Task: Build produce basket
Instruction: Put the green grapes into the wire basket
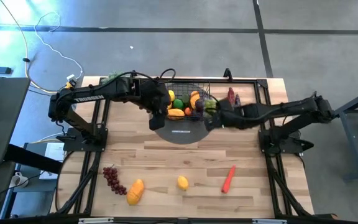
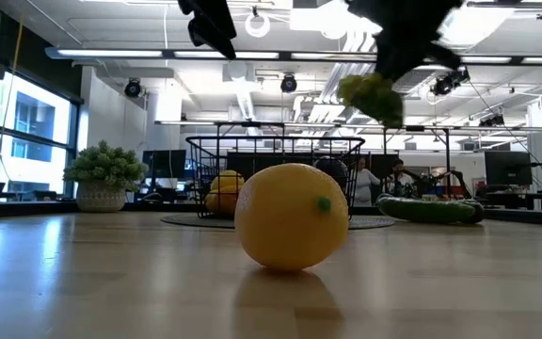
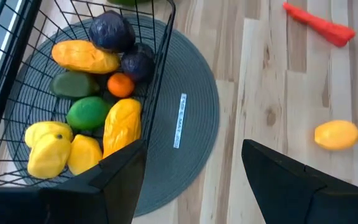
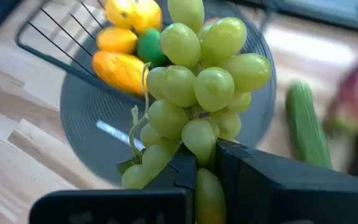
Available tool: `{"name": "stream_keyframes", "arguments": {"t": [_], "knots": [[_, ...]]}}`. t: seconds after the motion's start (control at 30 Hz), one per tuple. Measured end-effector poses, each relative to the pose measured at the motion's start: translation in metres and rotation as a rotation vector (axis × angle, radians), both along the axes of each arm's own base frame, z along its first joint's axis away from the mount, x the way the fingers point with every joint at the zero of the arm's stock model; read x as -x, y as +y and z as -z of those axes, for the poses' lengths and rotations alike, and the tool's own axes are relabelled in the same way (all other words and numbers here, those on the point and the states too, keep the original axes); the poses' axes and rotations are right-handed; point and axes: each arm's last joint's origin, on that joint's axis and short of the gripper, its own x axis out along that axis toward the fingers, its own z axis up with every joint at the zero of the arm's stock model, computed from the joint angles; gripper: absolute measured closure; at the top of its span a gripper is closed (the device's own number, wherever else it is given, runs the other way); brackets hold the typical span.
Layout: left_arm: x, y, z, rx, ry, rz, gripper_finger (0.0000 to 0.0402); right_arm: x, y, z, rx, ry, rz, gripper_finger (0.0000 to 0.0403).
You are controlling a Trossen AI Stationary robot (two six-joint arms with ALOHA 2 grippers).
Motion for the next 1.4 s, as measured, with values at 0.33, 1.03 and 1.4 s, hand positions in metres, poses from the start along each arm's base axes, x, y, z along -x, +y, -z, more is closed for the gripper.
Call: {"name": "stream_keyframes", "arguments": {"t": [0.33,1.03,1.4], "knots": [[-0.002,0.001,-0.001,-0.004,-0.018,-0.055,0.0147,-0.017,-0.059,-0.013,0.201,0.035,-0.335,0.0396],[-0.003,-0.005,-0.001,0.076,-0.038,-0.198,0.0147,-0.025,-0.151,0.003,0.523,0.227,-0.787,0.0392],[-0.006,-0.017,-0.001,0.058,-0.033,-0.137,0.0145,-0.039,-0.166,0.025,0.553,0.284,-0.860,0.0371]]}}
